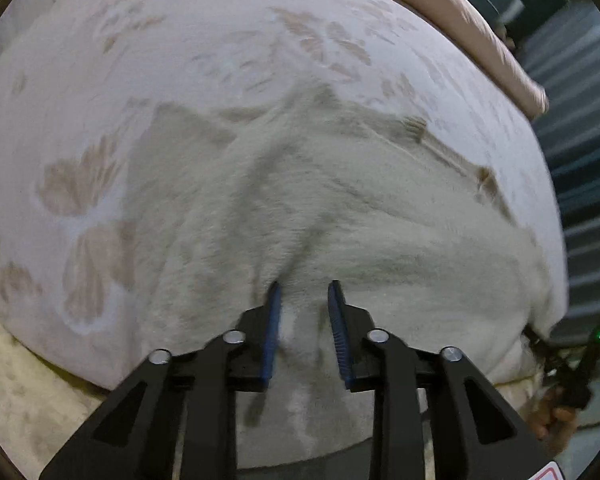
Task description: Fold small clothes
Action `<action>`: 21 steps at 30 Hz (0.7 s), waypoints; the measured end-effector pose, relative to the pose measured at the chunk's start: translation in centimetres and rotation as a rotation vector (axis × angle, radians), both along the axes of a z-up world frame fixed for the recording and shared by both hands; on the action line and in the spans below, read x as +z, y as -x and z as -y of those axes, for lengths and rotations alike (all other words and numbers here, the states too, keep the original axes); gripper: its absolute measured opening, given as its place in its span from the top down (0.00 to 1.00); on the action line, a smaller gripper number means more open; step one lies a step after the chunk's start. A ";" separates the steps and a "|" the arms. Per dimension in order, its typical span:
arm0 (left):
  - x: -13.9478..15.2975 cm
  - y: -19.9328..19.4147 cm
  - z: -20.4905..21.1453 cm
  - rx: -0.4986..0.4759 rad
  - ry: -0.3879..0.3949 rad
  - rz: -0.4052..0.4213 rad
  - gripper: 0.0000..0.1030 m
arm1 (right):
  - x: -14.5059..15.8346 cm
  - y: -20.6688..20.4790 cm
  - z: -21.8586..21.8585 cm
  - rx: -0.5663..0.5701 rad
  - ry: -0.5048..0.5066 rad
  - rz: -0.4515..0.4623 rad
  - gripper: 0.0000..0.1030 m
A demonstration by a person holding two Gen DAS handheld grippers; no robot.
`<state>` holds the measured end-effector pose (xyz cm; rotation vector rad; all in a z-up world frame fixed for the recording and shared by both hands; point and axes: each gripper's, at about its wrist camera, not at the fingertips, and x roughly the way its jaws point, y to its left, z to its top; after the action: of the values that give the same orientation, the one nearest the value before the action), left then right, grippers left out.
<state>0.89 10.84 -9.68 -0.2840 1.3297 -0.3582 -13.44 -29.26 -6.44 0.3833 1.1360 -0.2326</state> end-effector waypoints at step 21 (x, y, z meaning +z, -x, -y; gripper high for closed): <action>0.8 0.4 4.2 -0.022 -0.063 0.005 0.46 | 3.6 -7.6 -12.6 0.216 0.039 0.067 0.68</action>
<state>0.50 6.67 -8.89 -0.2155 1.3374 -0.3349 -5.82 -16.65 -2.80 0.2299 1.0956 -0.0519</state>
